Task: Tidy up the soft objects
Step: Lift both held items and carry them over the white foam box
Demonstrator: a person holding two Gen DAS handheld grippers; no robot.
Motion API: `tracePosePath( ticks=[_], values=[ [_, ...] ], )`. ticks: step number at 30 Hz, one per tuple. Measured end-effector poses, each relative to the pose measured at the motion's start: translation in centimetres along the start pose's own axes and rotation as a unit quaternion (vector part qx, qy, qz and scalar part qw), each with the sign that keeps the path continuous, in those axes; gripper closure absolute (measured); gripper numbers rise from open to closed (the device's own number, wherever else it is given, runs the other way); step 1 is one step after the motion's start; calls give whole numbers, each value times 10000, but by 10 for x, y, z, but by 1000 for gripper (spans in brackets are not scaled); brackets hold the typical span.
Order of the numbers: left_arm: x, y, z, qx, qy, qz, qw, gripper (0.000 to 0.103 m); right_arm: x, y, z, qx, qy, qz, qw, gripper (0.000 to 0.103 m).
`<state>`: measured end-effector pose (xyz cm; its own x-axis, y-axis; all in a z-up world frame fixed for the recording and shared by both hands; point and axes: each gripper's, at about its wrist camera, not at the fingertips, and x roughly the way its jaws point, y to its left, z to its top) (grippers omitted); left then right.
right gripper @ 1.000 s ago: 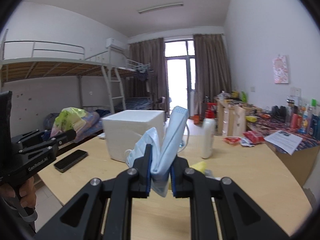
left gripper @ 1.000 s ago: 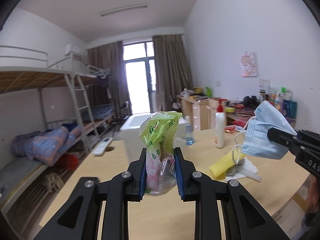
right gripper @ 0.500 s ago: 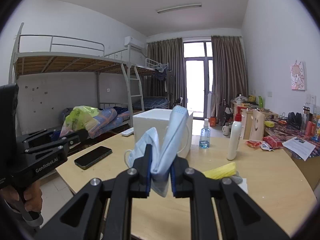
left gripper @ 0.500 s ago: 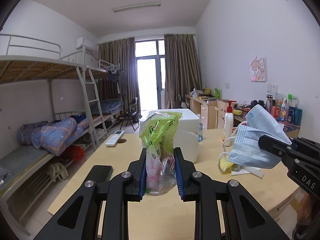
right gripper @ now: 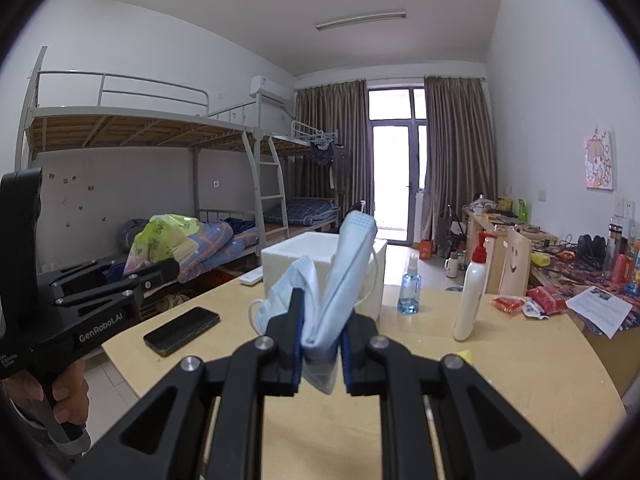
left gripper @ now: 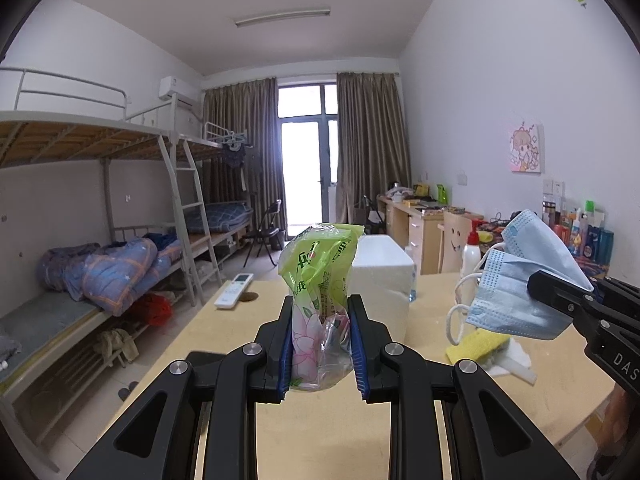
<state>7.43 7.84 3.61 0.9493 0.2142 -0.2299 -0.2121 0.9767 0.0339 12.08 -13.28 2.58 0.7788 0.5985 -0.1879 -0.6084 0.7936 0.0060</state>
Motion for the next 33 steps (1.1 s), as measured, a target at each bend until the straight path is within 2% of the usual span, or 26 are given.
tracePosePath(
  ticks=[16,20,33],
  values=[
    [25,6,30,-131,-113,83,9998,77,37,-6,21,171,55,38,9998,84],
    [29,5,37,-37,-140,107,9998,77,41,-6,24,169,59,73,9998,84],
    [62,5,65,-8,-28,49,10000,77,72,-10,62,-75,-35,36,10000,84]
  ],
)
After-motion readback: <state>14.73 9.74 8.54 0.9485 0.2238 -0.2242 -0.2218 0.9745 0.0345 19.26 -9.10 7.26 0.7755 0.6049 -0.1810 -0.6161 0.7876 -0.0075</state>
